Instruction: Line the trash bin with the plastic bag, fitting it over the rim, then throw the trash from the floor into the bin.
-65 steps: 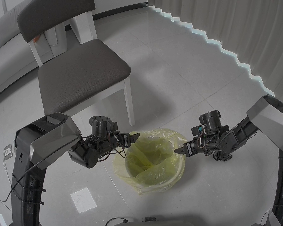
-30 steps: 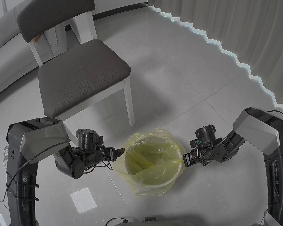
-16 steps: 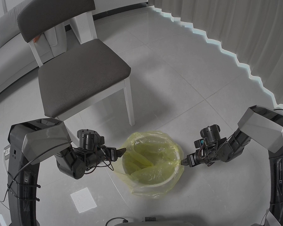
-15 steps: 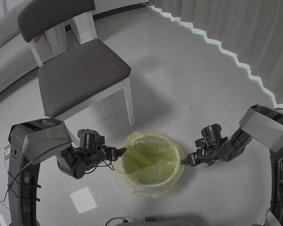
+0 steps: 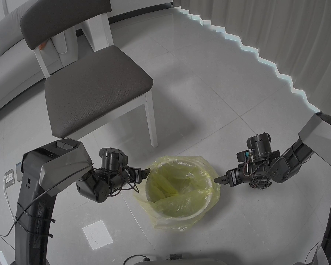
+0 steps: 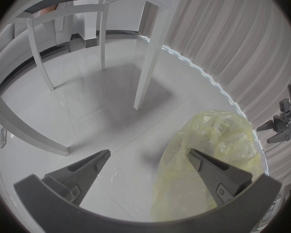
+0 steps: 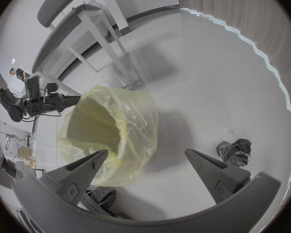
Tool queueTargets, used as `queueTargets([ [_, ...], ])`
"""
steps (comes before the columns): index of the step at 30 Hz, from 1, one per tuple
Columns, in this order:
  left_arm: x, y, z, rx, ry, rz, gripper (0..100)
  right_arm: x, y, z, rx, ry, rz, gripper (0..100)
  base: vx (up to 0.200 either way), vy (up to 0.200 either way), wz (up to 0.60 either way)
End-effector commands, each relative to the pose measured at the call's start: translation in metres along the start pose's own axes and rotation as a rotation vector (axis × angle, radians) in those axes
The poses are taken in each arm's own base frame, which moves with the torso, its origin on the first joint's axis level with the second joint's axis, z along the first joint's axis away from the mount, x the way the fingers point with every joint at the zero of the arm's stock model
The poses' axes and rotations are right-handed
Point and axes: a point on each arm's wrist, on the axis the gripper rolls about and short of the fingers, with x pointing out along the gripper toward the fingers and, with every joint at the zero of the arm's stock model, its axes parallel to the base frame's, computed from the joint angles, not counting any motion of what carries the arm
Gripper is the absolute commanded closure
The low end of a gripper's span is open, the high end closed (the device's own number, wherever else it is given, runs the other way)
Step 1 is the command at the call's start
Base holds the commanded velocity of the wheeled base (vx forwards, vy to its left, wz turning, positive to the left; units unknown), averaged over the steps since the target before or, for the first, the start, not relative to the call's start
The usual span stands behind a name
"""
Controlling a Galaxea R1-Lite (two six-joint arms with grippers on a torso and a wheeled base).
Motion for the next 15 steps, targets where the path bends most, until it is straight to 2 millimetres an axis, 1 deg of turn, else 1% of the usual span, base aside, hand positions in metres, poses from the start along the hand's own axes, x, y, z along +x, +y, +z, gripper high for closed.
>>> queueTargets([
  [1,0.001,0.0,-0.004,-0.001,0.008,-0.002,0,-0.012,0.019,0.009,-0.034,-0.037,0.035,0,0.0,0.0,0.0],
  [3,-0.002,0.001,-0.003,-0.005,0.003,0.0,0,-0.013,0.03,0.01,-0.048,-0.04,0.056,0,0.0,0.0,0.0],
  [4,-0.007,0.002,0.0,-0.007,0.001,0.002,0,-0.014,0.04,0.01,-0.064,-0.04,0.078,0,0.0,0.0,0.0],
  [6,-0.014,0.003,0.004,-0.011,0.0,0.001,0,-0.014,0.05,0.008,-0.083,-0.034,0.101,0,0.0,0.0,0.0],
  [9,-0.029,0.002,0.011,-0.016,-0.02,-0.003,0,-0.009,0.074,0.005,-0.129,-0.021,0.149,0,0.0,0.0,0.0],
  [11,-0.034,0.001,0.013,-0.015,-0.041,-0.008,0,-0.002,0.08,0.003,-0.147,-0.012,0.162,0,0.0,0.0,0.0],
  [12,-0.036,0.001,0.014,-0.013,-0.053,-0.01,0,0.005,0.083,0.001,-0.151,-0.005,0.167,0,0.0,0.0,0.0],
  [13,-0.036,0.001,0.014,-0.013,-0.053,-0.01,0,0.005,0.083,0.001,-0.151,-0.005,0.167,0,0.0,0.0,0.0],
  [14,-0.04,0.0,0.014,-0.011,-0.065,-0.014,0,0.016,0.089,-0.001,-0.164,0.006,0.176,0,0.0,0.0,0.0],
  [15,-0.042,0.0,0.014,-0.011,-0.066,-0.012,0,0.021,0.09,-0.002,-0.164,0.011,0.178,0,0.0,0.0,0.0],
])
